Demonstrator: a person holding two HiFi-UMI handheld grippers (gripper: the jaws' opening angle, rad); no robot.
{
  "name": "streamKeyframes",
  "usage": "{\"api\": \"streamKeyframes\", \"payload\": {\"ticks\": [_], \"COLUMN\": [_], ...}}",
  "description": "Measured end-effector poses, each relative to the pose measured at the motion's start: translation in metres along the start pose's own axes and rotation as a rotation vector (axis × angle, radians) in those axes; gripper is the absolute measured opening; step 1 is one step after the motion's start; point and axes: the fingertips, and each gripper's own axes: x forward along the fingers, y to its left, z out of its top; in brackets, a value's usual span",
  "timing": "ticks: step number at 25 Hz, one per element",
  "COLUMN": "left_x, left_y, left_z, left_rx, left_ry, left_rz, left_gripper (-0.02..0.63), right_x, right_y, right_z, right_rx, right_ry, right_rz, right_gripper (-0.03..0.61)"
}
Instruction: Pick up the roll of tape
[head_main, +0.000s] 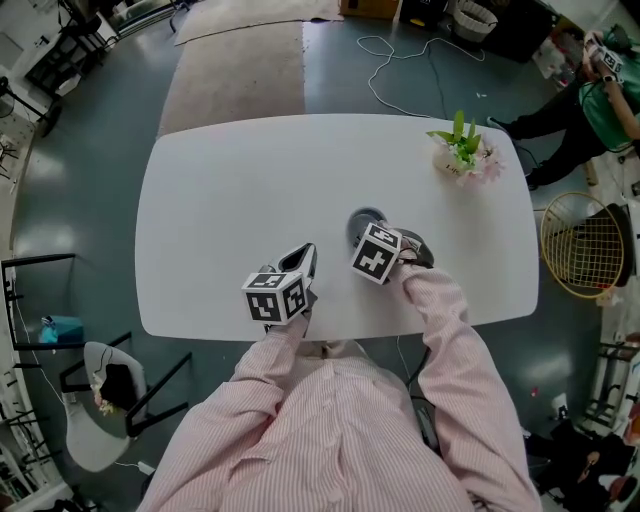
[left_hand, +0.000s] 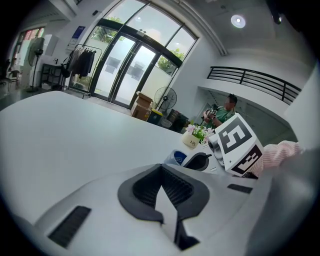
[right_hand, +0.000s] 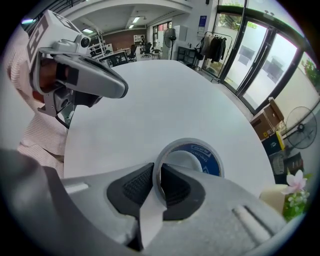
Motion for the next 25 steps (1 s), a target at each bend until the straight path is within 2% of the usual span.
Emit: {"api": "streamKeyframes", "payload": {"ticks": [6, 8, 18, 25], "left_x": [-0.005, -0.007, -0.022, -0.041], "left_y": [-0.003, -0.005, -0.025, -0.046], "left_z": [0.007, 0.011, 0.035, 0.061], "left_rx": [0.037, 0.053, 0.154, 0.211], "left_ry": [-0.014, -0.021, -0.080, -0.157], "left_rz": [-0.009, -0.014, -0.061, -0.110], "left_gripper": [0.000, 0.000, 0.000, 0.000], "right_x": [-0.013, -0.020, -0.081, -0.129], "right_y": [0.000, -0.001, -0.004, -0.003], "right_z": [0.009, 0.011, 0.028, 0.031], "right_rx": [0.078, 0.138, 0.508, 0.691], "right_ry": [-0.108, -0.160, -0.572, -0.850], "right_rz": [-0.025, -0.026, -0.039, -0.021], "right_gripper": [0.048, 0.048, 0.048, 0.048]}}
